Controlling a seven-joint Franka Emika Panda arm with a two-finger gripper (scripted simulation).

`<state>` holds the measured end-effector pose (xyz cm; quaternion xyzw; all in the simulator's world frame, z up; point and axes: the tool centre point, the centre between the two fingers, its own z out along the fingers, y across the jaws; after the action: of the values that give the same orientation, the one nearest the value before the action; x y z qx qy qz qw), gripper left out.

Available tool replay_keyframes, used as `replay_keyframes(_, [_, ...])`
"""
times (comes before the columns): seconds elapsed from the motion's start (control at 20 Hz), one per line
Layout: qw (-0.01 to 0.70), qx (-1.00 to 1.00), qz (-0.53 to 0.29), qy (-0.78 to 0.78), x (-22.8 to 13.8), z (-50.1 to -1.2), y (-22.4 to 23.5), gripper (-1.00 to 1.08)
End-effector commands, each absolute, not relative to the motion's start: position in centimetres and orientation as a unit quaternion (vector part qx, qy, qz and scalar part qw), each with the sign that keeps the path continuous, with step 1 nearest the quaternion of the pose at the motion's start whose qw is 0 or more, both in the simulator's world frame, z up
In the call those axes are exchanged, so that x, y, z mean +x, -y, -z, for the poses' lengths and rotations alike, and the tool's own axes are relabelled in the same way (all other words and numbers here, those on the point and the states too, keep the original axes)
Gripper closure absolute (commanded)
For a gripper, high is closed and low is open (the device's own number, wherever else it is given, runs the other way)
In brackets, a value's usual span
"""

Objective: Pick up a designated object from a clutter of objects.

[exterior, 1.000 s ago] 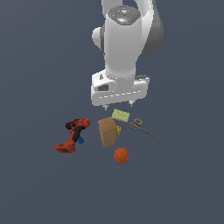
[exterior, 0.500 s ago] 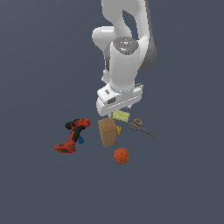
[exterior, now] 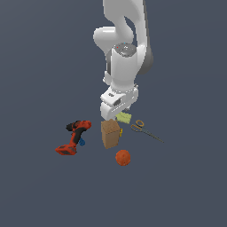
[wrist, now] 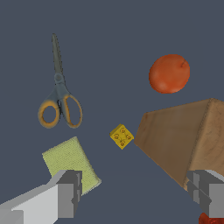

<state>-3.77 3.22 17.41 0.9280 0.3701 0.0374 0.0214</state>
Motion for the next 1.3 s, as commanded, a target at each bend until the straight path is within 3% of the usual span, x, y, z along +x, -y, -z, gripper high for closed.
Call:
replay_keyframes(0.0, [0.006,0.908,0.003,-0.418,-7.4,-12.2,-4.5,-0.92])
replay_keyframes(0.65, [0.002,0.830,0.001,-0.557,-12.8,-7.0,-5.5,-0.92])
replay_keyframes(1.25, [0.000,0.810,0.000,-0.587,-14.1,-6.1,-5.7,-0.92])
